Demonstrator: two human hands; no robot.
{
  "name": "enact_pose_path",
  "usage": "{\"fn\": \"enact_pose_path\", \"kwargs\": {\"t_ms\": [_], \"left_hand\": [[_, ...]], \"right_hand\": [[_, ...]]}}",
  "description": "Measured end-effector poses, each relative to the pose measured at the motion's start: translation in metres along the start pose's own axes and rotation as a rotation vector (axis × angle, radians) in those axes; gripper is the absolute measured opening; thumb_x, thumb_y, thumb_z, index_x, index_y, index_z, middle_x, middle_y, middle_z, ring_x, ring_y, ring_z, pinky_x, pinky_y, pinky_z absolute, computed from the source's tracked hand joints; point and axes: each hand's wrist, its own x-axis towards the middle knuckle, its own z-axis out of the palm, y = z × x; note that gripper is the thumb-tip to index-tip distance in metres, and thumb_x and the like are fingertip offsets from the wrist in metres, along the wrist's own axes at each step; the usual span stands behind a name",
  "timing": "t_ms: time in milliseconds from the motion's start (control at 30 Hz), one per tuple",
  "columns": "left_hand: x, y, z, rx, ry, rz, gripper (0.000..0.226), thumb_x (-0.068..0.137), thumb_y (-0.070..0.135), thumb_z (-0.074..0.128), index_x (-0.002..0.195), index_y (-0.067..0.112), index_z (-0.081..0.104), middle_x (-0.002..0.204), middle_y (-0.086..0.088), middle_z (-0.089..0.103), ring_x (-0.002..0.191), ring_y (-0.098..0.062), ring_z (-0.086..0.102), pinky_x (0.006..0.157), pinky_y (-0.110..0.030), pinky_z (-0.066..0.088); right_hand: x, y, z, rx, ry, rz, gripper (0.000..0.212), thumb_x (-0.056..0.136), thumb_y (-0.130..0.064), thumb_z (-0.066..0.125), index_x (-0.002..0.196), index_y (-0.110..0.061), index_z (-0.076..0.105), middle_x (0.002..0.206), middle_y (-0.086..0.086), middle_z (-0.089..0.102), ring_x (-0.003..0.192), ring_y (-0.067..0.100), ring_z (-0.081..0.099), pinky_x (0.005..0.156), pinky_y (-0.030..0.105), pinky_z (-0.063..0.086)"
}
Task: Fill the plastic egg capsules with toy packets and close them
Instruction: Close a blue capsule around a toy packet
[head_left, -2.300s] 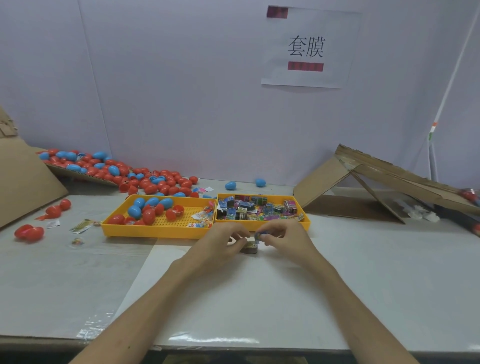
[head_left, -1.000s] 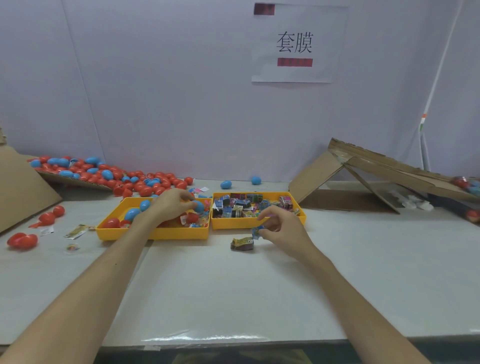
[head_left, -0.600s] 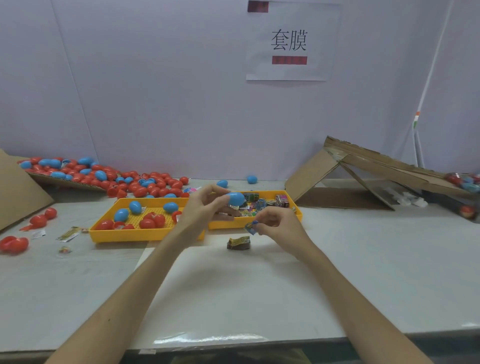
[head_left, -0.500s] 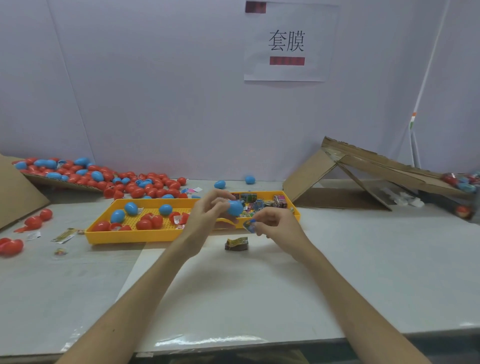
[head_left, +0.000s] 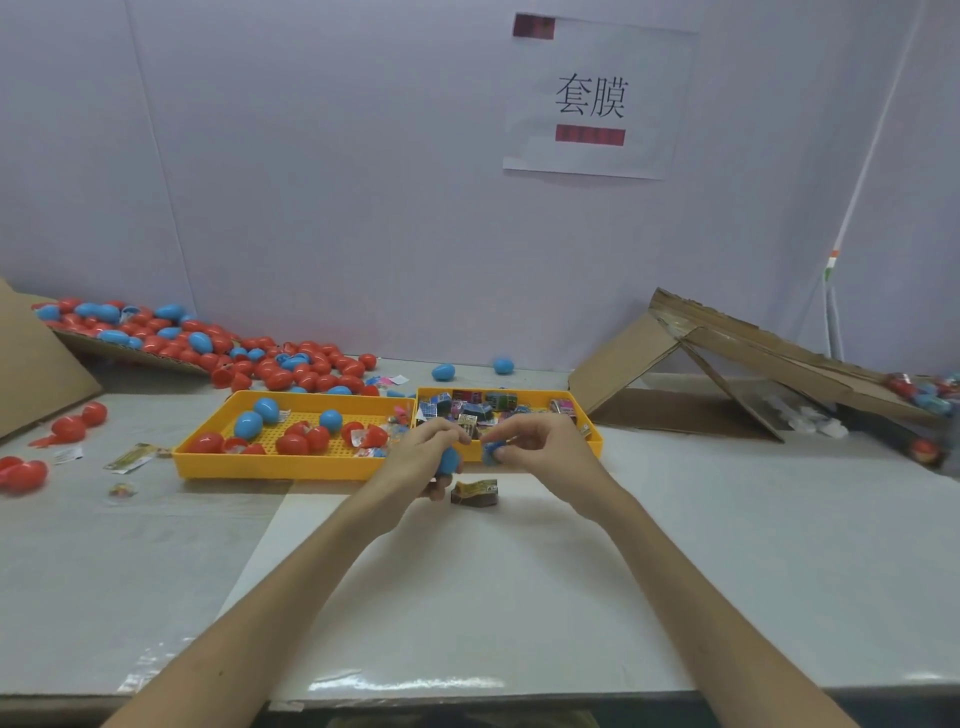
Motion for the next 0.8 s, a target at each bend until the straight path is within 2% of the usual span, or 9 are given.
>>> {"fn": "enact_pose_path", "kwargs": {"t_ms": [133, 200, 233, 333, 500, 633, 800], "left_hand": [[-0.001, 0.002, 0.002, -0.130, -0.082, -0.017, 0.028, 0.104, 0.011, 0.041, 0.120, 0.020, 0.061, 0.107, -0.011, 0.055, 0.072, -0.017, 0.056, 0.061, -0.027, 0.051], [0.000, -0.002, 0.001, -0.098, -0.033, 0.040, 0.022, 0.103, 0.015, 0.053, 0.124, 0.022, 0.057, 0.112, -0.011, 0.060, 0.076, -0.016, 0.061, 0.064, -0.025, 0.052], [0.001, -0.005, 0.000, -0.091, -0.002, 0.064, 0.026, 0.100, 0.020, 0.062, 0.125, 0.021, 0.055, 0.113, -0.012, 0.064, 0.078, -0.016, 0.062, 0.066, -0.026, 0.052], [0.002, -0.009, -0.002, -0.098, 0.044, 0.109, 0.037, 0.090, 0.026, 0.076, 0.118, 0.013, 0.056, 0.103, -0.011, 0.073, 0.076, -0.016, 0.061, 0.065, -0.028, 0.049], [-0.003, -0.011, 0.003, -0.044, -0.056, 0.218, 0.020, 0.091, 0.030, 0.075, 0.102, 0.014, 0.069, 0.078, -0.002, 0.072, 0.063, -0.010, 0.059, 0.059, -0.023, 0.051], [-0.004, -0.012, 0.007, -0.032, -0.069, 0.265, 0.017, 0.091, 0.028, 0.074, 0.102, 0.016, 0.071, 0.075, 0.000, 0.072, 0.062, -0.009, 0.061, 0.062, -0.021, 0.055], [-0.001, -0.014, 0.006, -0.031, -0.031, 0.305, 0.019, 0.091, 0.029, 0.074, 0.106, 0.018, 0.070, 0.081, -0.006, 0.070, 0.065, -0.013, 0.062, 0.069, -0.032, 0.059]], "right_hand": [[0.005, 0.001, 0.007, 0.049, 0.018, 0.025, 0.040, 0.083, 0.005, 0.074, 0.097, -0.032, 0.076, 0.101, -0.006, 0.075, 0.088, 0.013, 0.073, 0.074, 0.022, 0.056], [0.005, 0.006, 0.011, 0.120, 0.083, 0.045, 0.041, 0.081, 0.003, 0.077, 0.107, -0.029, 0.073, 0.106, -0.002, 0.074, 0.084, 0.008, 0.072, 0.072, 0.022, 0.055], [0.005, 0.007, 0.012, 0.155, 0.117, 0.050, 0.042, 0.080, 0.002, 0.079, 0.109, -0.027, 0.072, 0.108, 0.000, 0.073, 0.081, 0.006, 0.071, 0.071, 0.021, 0.054], [0.003, 0.012, 0.007, 0.270, 0.220, 0.061, 0.043, 0.078, 0.000, 0.081, 0.108, -0.029, 0.070, 0.109, 0.002, 0.071, 0.083, 0.010, 0.069, 0.073, 0.024, 0.053], [-0.003, 0.016, -0.001, 0.449, 0.218, 0.071, 0.038, 0.076, 0.001, 0.080, 0.104, -0.024, 0.072, 0.104, 0.008, 0.073, 0.090, 0.019, 0.070, 0.074, 0.025, 0.054], [-0.003, 0.014, 0.004, 0.362, 0.184, 0.036, 0.036, 0.080, 0.002, 0.078, 0.102, -0.026, 0.072, 0.094, -0.002, 0.076, 0.082, 0.012, 0.068, 0.076, 0.028, 0.055], [-0.006, 0.011, 0.004, 0.267, 0.218, -0.014, 0.036, 0.083, 0.007, 0.072, 0.102, -0.023, 0.070, 0.091, -0.002, 0.076, 0.085, 0.011, 0.069, 0.074, 0.027, 0.054]]}}
